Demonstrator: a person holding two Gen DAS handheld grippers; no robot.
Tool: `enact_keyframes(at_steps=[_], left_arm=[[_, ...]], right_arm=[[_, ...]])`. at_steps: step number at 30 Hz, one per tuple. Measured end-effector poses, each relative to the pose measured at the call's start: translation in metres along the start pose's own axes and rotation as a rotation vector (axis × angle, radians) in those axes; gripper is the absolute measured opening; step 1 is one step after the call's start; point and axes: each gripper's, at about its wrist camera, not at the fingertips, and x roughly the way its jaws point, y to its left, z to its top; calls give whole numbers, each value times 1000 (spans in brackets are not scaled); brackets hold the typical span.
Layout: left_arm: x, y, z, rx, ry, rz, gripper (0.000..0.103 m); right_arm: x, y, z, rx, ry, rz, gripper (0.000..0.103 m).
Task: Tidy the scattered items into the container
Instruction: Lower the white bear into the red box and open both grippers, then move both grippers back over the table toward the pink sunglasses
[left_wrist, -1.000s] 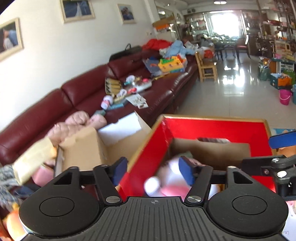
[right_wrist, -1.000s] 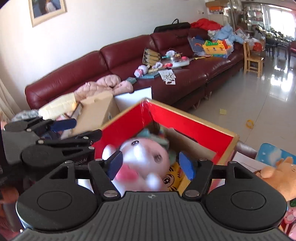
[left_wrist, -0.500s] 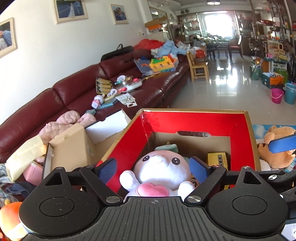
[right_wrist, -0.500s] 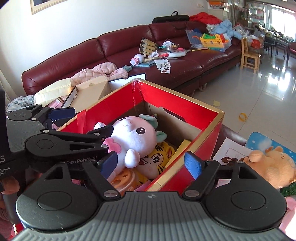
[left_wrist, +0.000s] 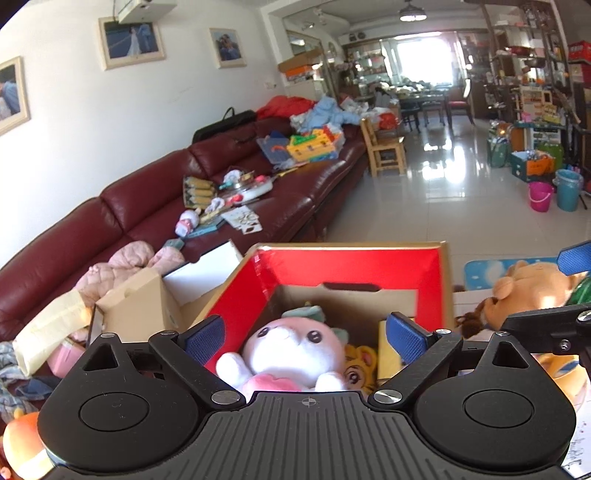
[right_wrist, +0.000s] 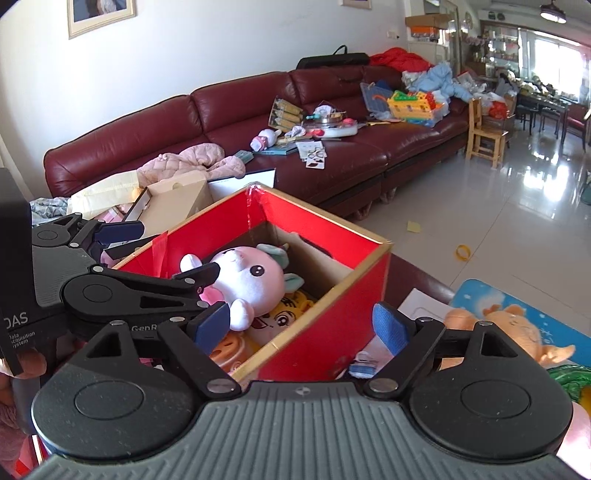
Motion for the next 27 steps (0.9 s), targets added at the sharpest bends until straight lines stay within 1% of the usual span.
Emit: enact_keyframes(at_steps=[4,9,18,23,27], left_arm=[[-14,-26,6,43,-35,-21,101],[-28,-52,7,78,-57,-59,103],[-43,-108,3,182,-70,-119,103],[-49,-146,-7,224,-61,-183,103],[-46,-182,-22,257,-27,-241,103]], right_arm=[[-17,-13,-6,13,-13,-34,88],[-40,-34,-16,40,-19,-44,91],[-76,-75,-41,100,-34,-123,91],[-90,-98,-70,138,-22,-170,92],[-100,-128,-102,212,3,-221,92]])
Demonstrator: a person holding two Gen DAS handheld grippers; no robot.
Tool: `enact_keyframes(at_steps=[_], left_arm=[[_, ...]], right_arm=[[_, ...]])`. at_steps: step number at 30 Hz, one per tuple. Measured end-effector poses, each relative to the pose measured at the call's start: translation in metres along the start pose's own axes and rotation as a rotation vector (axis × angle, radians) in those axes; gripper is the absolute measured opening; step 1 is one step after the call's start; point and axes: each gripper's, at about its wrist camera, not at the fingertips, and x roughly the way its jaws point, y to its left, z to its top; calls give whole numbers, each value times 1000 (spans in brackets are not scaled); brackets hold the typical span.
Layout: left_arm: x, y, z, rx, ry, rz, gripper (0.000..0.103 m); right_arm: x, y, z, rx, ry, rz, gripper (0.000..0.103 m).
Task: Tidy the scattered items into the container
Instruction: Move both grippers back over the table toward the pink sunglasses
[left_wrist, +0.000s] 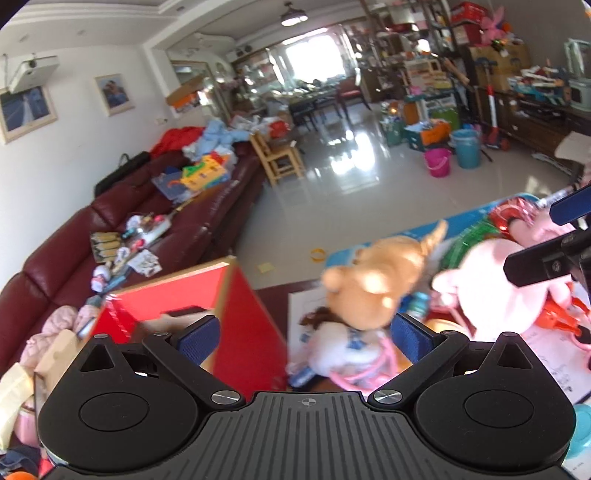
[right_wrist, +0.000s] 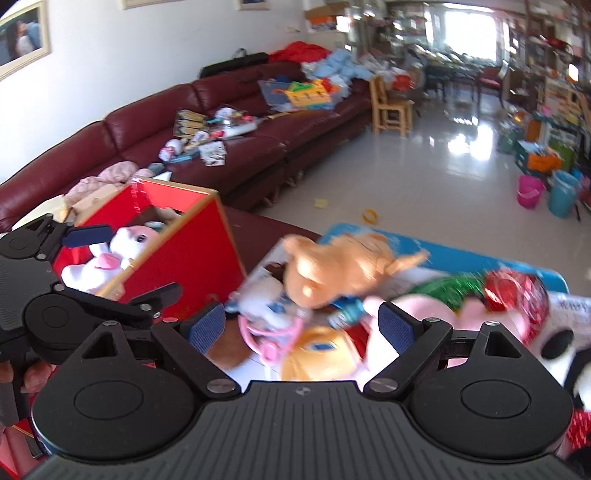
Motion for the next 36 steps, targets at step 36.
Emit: enact_keyframes(at_steps=[36], left_arm=[[50,-288,-45,432,178,-523,88]], right_arm=[[-23,-203,-215,624,222,-347,78]])
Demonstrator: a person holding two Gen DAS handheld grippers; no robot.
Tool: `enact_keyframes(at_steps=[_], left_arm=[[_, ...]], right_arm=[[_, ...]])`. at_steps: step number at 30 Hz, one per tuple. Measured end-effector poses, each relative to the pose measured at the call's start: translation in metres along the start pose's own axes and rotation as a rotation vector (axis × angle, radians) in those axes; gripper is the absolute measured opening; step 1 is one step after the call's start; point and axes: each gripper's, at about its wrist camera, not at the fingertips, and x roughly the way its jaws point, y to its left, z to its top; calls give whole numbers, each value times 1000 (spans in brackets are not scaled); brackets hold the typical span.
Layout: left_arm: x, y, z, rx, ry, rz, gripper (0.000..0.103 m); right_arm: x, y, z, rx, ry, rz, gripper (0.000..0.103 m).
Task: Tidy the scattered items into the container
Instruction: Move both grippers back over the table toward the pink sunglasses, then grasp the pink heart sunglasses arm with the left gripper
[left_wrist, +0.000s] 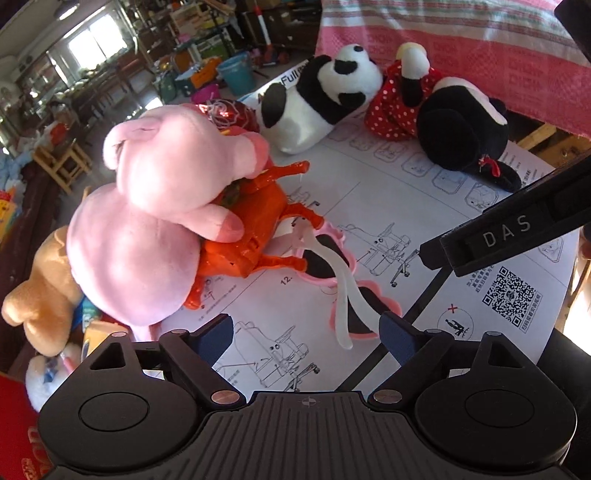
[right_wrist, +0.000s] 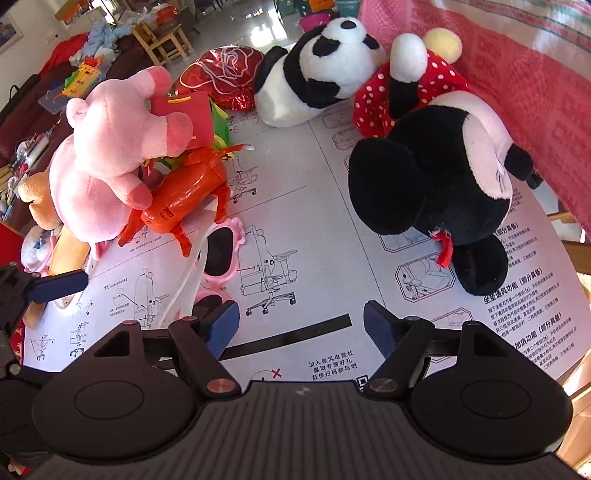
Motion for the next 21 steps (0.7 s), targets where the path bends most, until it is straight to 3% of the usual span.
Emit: enact_keyframes(at_steps=[2,4,7,12,14,16,18,21], left_arm=[[10,0,2,7,19,-2,74],[19,6,4,-13,55,-25,52],[26,17,4,-57,84,-54,47],[28,19,6,-29,88,-56,46],[30,18,7,-17,91,-64,39],[36,17,9,-8,108,-76,19],[41,18,9,-16,129,-89,7],[42,25,7,-44,128,-95,6]], right_arm=[[1,-3,-1,16,9,15,78],[1,-3,-3,17,13,24,78],[4,0,-5,13,21,41,78],[16,5,-4,2,44,53,78],[19,8,-5,-17,39,61,78],[20,11,-4,-33,34,64,78],[20,11,-3,-31,27,70,78],[20,7,0,-18,19,73,78]])
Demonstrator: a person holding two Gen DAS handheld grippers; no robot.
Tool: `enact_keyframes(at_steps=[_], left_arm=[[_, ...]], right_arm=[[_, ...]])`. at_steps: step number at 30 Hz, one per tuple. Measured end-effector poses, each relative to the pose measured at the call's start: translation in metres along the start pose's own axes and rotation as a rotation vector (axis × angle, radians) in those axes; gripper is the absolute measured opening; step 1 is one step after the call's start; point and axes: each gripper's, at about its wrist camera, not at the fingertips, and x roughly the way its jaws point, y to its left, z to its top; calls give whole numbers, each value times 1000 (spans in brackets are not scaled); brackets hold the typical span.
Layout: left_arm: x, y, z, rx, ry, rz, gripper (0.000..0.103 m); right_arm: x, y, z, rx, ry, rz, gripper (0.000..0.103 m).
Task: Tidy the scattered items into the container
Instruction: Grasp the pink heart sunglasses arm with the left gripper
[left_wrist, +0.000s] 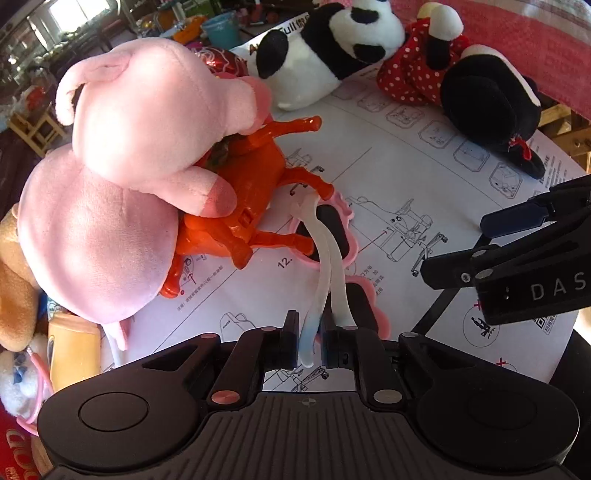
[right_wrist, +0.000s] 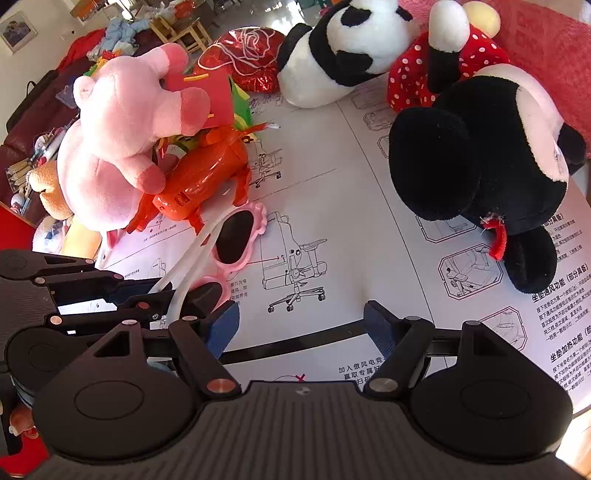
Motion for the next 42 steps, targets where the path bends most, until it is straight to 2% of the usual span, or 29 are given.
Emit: enact_keyframes(at_steps=[6,13,21,24,26,27,29,30,38,42], left_arm=[[-5,18,-11,32,-7,-33,3],[-4,49,-12,-50,-16,-56,7],[7,67,-15,-123,-17,-67,9],[11,72,-15,-136,-16,-73,9],[13,75,-16,-145,-15,-73,9],[14,77,-17,-152,-15,-73,9],[15,82,-19,-171,-16,-72,11],[16,84,-20,-182,-13,-64,11],[15,99,-42,-239,4,-58,16],[7,104,-62,-277,10,-55,26]], right_arm=[[-1,-1,6,-41,-31,7,78],[3,28,14,-212,-90,32,78],[25,50,32,-274,-70,47,78],[33,55,45,-261,-61,87,68],[41,60,53,-250,-40,112,50],[46,61,55,-241,-25,109,47],[52,60,57,-216,-8,128,28],[53,59,57,-194,12,139,24],[42,75,28,-215,124,144,23],[33,86,15,-186,202,187,23]])
